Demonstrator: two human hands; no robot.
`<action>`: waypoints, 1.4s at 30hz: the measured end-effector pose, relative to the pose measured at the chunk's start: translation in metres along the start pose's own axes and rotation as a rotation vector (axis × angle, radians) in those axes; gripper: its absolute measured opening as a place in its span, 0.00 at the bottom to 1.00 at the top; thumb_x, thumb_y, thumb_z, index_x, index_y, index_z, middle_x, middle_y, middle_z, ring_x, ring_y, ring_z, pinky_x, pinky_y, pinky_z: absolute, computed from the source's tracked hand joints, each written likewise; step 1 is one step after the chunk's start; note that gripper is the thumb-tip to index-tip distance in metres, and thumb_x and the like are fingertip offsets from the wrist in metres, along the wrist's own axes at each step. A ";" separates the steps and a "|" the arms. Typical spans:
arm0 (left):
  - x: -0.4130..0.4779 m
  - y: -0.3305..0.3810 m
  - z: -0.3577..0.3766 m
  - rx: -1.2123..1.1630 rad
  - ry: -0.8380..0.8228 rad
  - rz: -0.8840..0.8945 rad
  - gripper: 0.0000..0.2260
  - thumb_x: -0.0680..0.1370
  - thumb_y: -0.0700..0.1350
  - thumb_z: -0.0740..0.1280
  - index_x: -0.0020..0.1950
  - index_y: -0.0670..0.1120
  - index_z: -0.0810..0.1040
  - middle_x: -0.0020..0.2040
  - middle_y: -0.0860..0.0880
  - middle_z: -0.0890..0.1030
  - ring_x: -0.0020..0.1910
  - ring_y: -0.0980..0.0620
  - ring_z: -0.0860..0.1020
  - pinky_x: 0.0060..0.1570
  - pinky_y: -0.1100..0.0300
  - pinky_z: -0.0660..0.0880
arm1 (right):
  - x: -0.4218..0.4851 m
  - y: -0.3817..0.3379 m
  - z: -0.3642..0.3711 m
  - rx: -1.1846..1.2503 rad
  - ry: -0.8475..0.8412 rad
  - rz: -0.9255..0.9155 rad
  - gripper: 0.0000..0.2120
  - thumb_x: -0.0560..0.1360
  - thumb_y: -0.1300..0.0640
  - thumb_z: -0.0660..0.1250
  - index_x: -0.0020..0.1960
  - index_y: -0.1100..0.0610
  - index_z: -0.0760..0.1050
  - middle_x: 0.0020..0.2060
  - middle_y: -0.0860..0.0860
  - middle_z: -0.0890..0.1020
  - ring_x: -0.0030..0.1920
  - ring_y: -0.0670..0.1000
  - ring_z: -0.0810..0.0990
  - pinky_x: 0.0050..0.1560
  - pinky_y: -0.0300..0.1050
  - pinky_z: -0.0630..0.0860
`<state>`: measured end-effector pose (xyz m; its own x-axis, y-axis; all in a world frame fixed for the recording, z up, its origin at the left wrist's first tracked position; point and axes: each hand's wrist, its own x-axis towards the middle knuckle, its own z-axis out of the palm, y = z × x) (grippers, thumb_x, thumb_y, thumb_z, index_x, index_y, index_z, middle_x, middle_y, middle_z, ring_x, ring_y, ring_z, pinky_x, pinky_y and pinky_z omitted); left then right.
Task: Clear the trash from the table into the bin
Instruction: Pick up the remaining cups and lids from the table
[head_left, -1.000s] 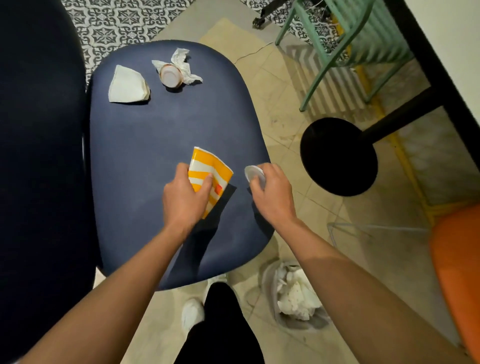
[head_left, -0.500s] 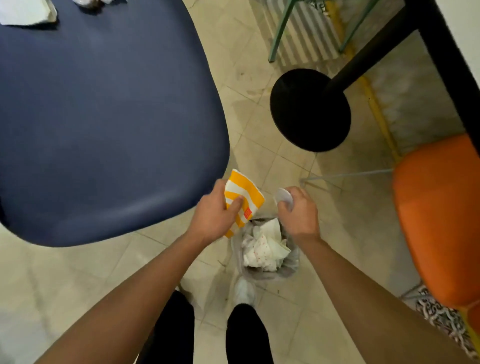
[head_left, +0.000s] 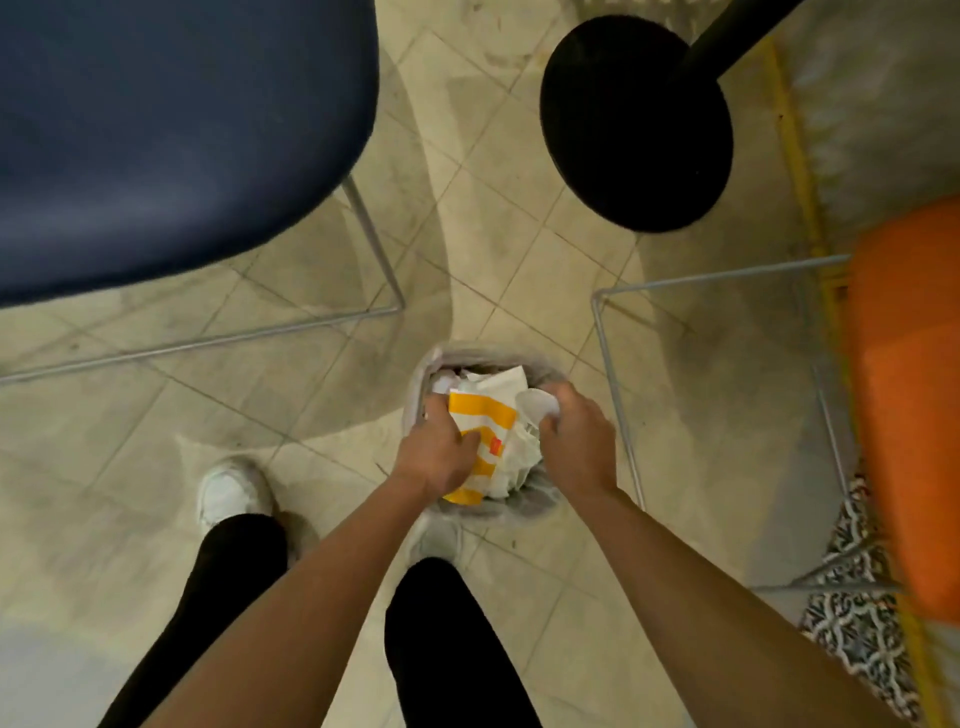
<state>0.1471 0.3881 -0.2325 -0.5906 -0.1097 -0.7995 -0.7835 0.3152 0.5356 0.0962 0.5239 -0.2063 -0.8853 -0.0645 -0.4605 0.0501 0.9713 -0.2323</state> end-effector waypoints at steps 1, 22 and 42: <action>0.007 -0.006 0.008 -0.002 -0.012 -0.010 0.23 0.78 0.47 0.63 0.68 0.41 0.58 0.61 0.37 0.74 0.59 0.38 0.74 0.58 0.50 0.71 | 0.006 0.005 0.008 -0.003 0.005 -0.005 0.18 0.75 0.66 0.58 0.62 0.55 0.73 0.55 0.56 0.79 0.58 0.58 0.74 0.53 0.50 0.71; 0.037 -0.020 0.034 0.325 0.162 0.087 0.28 0.73 0.43 0.71 0.67 0.40 0.61 0.65 0.41 0.65 0.59 0.42 0.73 0.52 0.54 0.71 | 0.037 0.023 0.051 -0.207 -0.253 0.025 0.22 0.81 0.45 0.50 0.71 0.53 0.65 0.66 0.53 0.74 0.66 0.55 0.69 0.62 0.52 0.64; -0.050 0.022 -0.091 0.199 0.275 0.349 0.21 0.73 0.47 0.70 0.65 0.47 0.70 0.62 0.48 0.73 0.61 0.48 0.72 0.55 0.58 0.68 | -0.005 -0.083 -0.037 -0.105 -0.066 -0.099 0.21 0.79 0.47 0.58 0.70 0.52 0.66 0.66 0.50 0.70 0.68 0.52 0.64 0.65 0.48 0.60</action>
<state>0.1418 0.3151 -0.1565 -0.8616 -0.2021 -0.4656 -0.4934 0.5486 0.6750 0.0800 0.4518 -0.1532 -0.8510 -0.1728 -0.4959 -0.0875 0.9778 -0.1905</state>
